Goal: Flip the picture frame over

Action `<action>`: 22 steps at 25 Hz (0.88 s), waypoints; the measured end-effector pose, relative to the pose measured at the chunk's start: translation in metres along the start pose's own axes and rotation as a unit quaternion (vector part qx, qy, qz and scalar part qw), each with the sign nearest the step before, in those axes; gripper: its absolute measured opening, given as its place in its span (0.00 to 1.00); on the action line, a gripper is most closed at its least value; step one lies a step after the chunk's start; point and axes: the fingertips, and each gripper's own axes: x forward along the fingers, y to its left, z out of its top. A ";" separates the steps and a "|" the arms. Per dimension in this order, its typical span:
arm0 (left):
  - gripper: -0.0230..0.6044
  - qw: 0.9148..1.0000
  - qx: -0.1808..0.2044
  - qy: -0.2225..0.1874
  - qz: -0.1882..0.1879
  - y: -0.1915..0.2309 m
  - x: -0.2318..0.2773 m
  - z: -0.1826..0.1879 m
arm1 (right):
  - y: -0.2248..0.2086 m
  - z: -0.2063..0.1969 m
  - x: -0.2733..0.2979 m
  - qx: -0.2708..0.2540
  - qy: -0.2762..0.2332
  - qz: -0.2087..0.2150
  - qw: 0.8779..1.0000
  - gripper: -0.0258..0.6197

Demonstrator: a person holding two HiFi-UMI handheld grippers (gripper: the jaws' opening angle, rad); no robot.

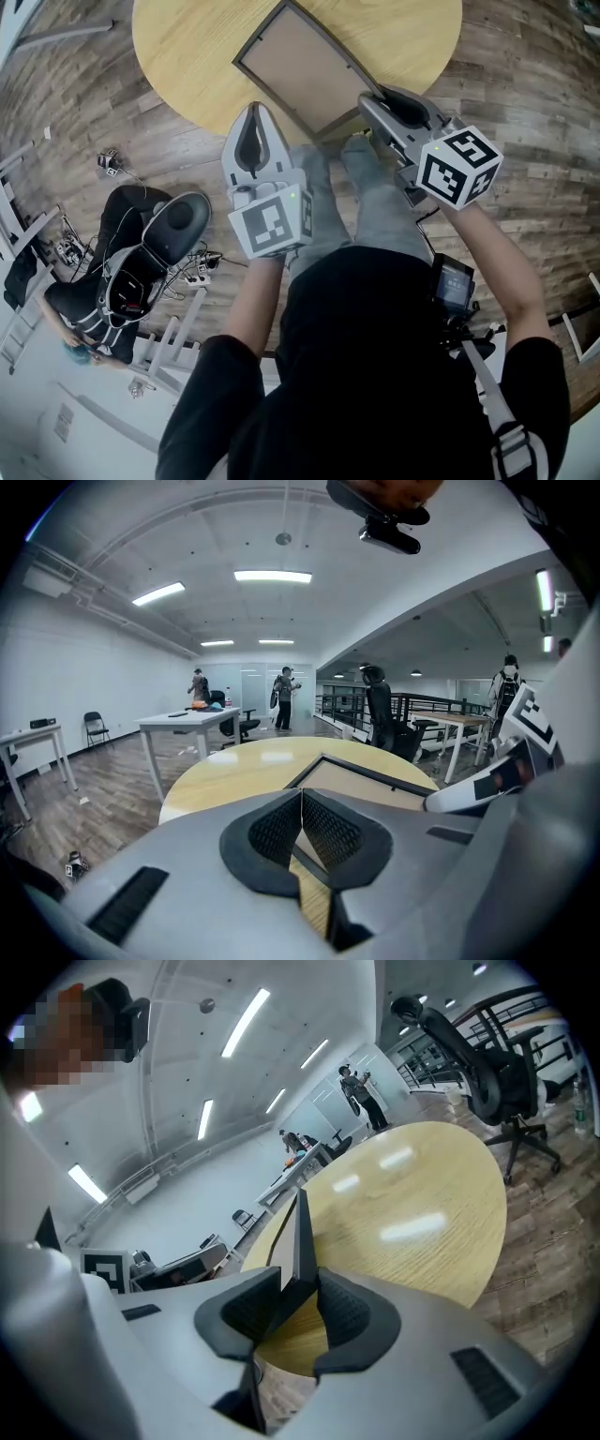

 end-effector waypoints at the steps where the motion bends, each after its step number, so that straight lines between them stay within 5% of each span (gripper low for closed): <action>1: 0.07 1.000 0.000 0.001 -0.002 -0.001 0.000 -0.001 | -0.004 -0.001 0.000 -0.004 0.002 -0.007 1.000 0.22; 12: 0.07 1.000 0.003 0.004 -0.018 -0.006 0.002 -0.006 | -0.032 -0.009 0.004 -0.021 0.007 -0.051 0.998 0.26; 18: 0.07 1.000 0.008 0.003 -0.028 -0.012 0.009 -0.014 | -0.046 -0.014 0.003 -0.135 0.039 -0.117 0.983 0.27; 22: 0.07 1.000 0.007 0.006 -0.029 -0.010 0.013 -0.009 | -0.041 -0.011 0.007 -0.239 0.068 -0.160 0.955 0.27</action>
